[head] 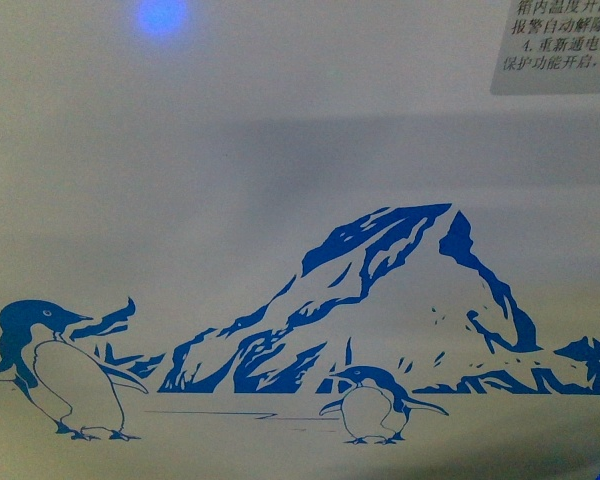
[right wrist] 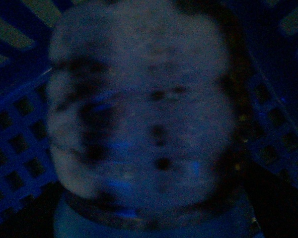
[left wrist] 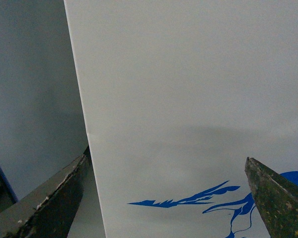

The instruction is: Put drink in fridge

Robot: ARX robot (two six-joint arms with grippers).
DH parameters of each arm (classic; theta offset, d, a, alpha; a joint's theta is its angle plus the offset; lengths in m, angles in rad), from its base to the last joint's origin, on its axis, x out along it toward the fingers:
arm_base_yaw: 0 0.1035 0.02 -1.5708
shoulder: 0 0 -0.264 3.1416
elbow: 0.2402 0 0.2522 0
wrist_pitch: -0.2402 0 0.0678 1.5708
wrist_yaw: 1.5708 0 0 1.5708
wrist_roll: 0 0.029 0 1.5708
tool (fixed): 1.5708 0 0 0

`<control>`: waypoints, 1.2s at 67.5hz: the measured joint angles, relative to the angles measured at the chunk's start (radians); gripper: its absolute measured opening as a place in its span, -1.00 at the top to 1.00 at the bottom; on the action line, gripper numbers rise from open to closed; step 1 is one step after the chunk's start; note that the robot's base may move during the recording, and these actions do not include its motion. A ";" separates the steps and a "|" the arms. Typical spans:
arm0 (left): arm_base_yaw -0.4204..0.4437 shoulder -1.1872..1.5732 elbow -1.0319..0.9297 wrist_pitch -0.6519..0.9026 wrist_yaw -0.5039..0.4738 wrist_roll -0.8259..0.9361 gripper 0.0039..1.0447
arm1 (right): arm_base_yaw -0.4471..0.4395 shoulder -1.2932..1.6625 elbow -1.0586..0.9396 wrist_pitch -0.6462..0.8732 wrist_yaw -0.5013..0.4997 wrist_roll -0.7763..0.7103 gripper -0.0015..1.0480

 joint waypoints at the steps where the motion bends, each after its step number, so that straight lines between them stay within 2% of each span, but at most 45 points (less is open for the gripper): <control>1: 0.000 0.000 0.000 0.000 0.000 0.000 -0.85 | 0.000 0.000 0.000 -0.001 0.000 0.000 -0.64; 13: 0.000 0.000 0.000 0.000 0.000 0.000 -0.85 | -0.007 0.000 -0.011 -0.002 -0.004 -0.007 -0.12; 29: 0.000 0.000 0.000 0.000 0.000 0.000 -0.85 | -0.002 -0.017 -0.042 -0.003 -0.026 -0.009 0.19; 45: 0.000 0.000 0.000 0.000 0.000 0.000 -0.85 | 0.004 -0.093 -0.163 0.015 -0.071 -0.008 0.23; 55: 0.000 0.000 0.000 0.000 0.000 0.000 -0.85 | 0.006 -0.191 -0.306 0.061 -0.096 -0.016 0.23; 63: 0.000 0.000 0.000 0.000 0.000 0.000 -0.85 | 0.001 -0.419 -0.518 0.195 -0.131 -0.086 0.24; 68: 0.000 0.000 0.000 0.000 0.000 0.000 -0.85 | -0.007 -0.518 -0.581 0.236 -0.166 -0.103 0.24; 81: 0.000 0.000 0.000 0.000 0.000 0.000 -0.85 | -0.056 -1.038 -0.858 0.316 -0.343 -0.173 0.24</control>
